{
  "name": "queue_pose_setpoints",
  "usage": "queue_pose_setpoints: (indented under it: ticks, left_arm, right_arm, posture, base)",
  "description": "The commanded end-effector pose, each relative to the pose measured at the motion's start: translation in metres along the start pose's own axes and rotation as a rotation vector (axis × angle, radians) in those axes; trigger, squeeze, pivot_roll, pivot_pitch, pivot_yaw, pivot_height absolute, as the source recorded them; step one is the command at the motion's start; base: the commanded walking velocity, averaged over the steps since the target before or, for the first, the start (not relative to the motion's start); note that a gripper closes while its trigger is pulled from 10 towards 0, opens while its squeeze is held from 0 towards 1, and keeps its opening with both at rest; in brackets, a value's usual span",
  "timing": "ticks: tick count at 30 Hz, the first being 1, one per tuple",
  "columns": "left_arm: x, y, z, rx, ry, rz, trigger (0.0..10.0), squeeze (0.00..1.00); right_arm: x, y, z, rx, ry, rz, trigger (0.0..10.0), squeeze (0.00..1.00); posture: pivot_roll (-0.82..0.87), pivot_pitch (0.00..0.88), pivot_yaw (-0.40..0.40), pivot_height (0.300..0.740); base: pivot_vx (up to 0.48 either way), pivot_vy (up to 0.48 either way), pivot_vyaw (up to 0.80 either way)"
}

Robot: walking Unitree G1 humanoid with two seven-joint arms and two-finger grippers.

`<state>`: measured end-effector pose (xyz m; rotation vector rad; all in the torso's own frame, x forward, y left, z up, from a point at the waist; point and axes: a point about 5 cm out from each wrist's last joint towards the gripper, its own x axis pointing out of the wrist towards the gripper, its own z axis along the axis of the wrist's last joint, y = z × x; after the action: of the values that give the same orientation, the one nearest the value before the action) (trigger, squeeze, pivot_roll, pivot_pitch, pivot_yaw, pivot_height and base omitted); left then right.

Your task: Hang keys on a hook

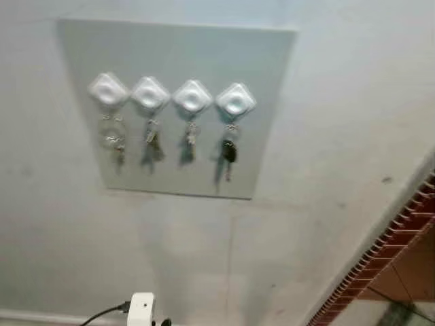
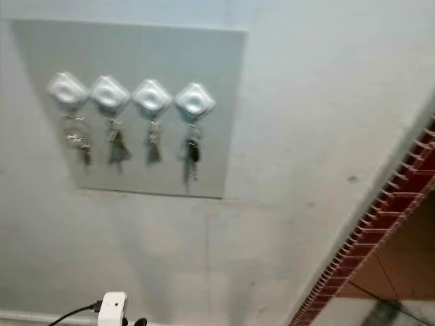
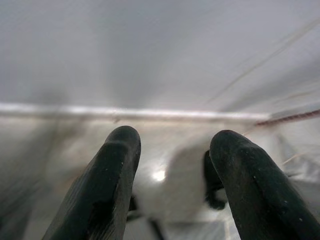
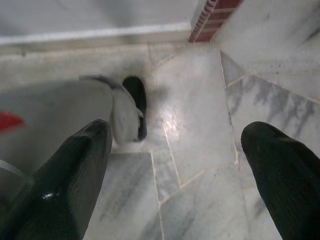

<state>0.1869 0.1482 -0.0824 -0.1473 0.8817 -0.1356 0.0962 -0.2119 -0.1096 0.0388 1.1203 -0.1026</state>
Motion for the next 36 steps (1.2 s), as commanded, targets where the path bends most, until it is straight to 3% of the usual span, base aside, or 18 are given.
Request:
queue_pose_setpoints:
  ticks: [1, 10, 16, 36]
  left_arm:
    - [-0.0019, 0.0045, -0.0048, -0.003, 0.018, 0.016, 10.0, 0.00]
    - [-0.0017, 0.0042, -0.0042, -0.001, 0.019, 0.009, 10.0, 0.00]
    - [-0.0017, 0.0034, -0.0062, -0.065, 0.026, 0.012, 10.0, 0.00]
    - [-0.0024, 0.0054, -0.0080, -0.081, 0.031, 0.025, 10.0, 0.00]
  right_arm:
    - [0.0018, 0.0025, 0.0076, -0.005, -0.022, 0.003, 10.0, 0.00]
    - [0.0019, 0.0030, 0.0080, -0.003, -0.024, 0.004, 10.0, 0.00]
    - [0.0019, 0.0035, 0.0079, 0.002, -0.024, 0.005, 10.0, 0.00]
    - [0.0016, 0.0045, 0.0057, 0.007, -0.021, 0.010, 10.0, 0.00]
  posture:
    - [0.01, 0.000, 0.011, 0.740]
    - [0.01, 0.000, 0.011, 0.740]
    - [0.02, 0.000, 0.008, 0.740]
    - [0.02, 0.008, 0.007, 0.740]
  base:
    - [0.000, 0.000, 0.00]
    - [0.000, 0.000, 0.00]
    - [0.000, 0.000, 0.00]
    - [0.000, 0.000, 0.00]
